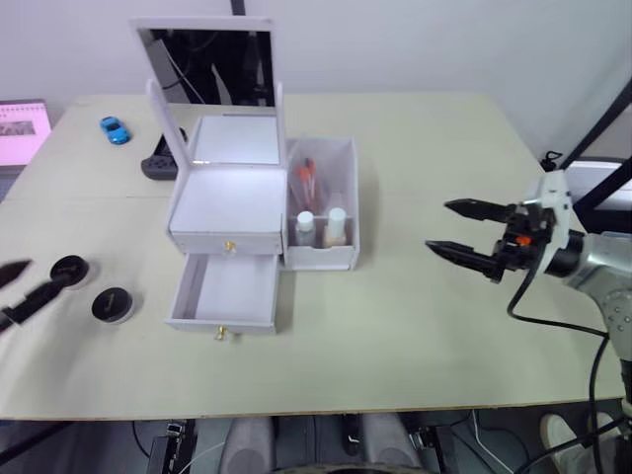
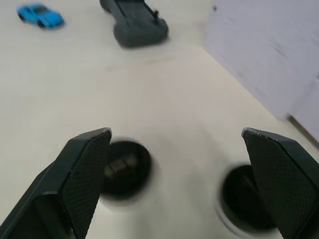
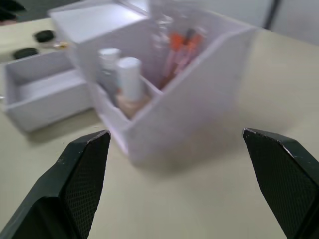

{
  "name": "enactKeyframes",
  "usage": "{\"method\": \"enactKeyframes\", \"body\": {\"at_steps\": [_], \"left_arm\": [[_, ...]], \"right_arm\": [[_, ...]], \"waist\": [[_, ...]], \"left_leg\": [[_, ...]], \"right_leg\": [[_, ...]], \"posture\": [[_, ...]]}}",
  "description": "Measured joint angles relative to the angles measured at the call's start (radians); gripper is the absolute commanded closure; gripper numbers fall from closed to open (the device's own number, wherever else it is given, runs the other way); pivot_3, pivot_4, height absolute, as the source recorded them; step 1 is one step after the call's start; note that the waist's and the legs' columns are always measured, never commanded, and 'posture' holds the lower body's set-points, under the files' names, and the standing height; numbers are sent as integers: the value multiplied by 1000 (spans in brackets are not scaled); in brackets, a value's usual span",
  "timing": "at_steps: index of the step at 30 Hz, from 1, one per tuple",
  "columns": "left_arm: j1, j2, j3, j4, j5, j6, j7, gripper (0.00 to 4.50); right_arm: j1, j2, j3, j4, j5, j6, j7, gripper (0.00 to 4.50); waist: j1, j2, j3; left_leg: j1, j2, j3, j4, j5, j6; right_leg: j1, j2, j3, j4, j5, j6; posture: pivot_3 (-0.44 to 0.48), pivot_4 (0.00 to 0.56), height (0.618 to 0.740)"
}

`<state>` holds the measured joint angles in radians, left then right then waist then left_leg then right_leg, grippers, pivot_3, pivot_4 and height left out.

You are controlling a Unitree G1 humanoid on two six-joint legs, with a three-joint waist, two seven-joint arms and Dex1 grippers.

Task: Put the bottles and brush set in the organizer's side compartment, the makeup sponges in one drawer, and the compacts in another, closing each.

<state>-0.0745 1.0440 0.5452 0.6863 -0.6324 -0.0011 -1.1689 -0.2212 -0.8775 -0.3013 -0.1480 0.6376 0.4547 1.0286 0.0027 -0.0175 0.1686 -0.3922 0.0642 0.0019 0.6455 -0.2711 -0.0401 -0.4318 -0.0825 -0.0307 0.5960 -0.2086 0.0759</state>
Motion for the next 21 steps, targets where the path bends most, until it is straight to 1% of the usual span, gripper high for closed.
{"method": "enactKeyframes", "body": {"at_steps": [1, 3, 5, 7, 10, 16, 19, 21], "left_arm": [[-61, -1, -30, 10, 33, -5, 13, 86], [-137, -9, -79, 2, 74, 11, 42, 86], [-190, -14, -112, -35, 104, 35, 72, 86], [-214, -14, -121, -65, 121, 47, 89, 86], [-223, -16, -132, -130, 137, 84, 112, 86], [-194, -46, -130, -276, 140, 156, 150, 86], [-173, -54, -125, -335, 140, 191, 168, 86], [-166, -55, -120, -360, 139, 211, 171, 86]], "right_arm": [[23, -1, -16, 9, -10, -15, 0, 0], [60, -2, -39, 22, -27, -29, 0, 0], [93, -1, -59, 36, -38, -39, -2, 0], [112, -2, -77, 39, -46, -47, -4, 0], [144, -2, -110, 40, -55, -53, -11, 0], [152, -2, -123, 36, -57, -53, -17, 0], [126, -2, -122, 29, -55, -39, -33, 0], [82, -4, -118, 12, -30, 26, -63, 0]], "waist": [[1, 0, 0], [5, -1, 0], [8, -1, 0], [3, -1, 0], [1, -1, 0], [4, -1, 0], [3, -1, 0], [2, -1, 0]], "left_leg": [[0, 0, 0, -1, 0, 0], [1, 1, -1, -2, 0, 0], [1, 2, -1, -2, 0, 0], [2, 2, 0, -1, 0, 0], [2, 2, 0, 0, 0, 0], [4, 2, -1, 2, 0, 0], [4, 2, -1, 2, 0, 0], [4, 2, -1, 2, 0, 0]], "right_leg": [[0, 1, 0, 0, 0, 1], [0, 2, -1, 2, -1, 2], [-1, 2, -1, 3, -1, 2], [0, 2, 0, 3, -1, 2], [0, 2, 0, 4, -1, 1], [1, 2, 0, 7, 0, 1], [1, 2, 0, 7, 0, 1], [1, 2, 0, 7, 0, 1]], "posture": [[0, 150, 726], [0, 150, 726], [0, 150, 726], [0, 150, 726], [0, 150, 726], [0, 150, 726], [0, 150, 726], [0, 150, 726]]}}
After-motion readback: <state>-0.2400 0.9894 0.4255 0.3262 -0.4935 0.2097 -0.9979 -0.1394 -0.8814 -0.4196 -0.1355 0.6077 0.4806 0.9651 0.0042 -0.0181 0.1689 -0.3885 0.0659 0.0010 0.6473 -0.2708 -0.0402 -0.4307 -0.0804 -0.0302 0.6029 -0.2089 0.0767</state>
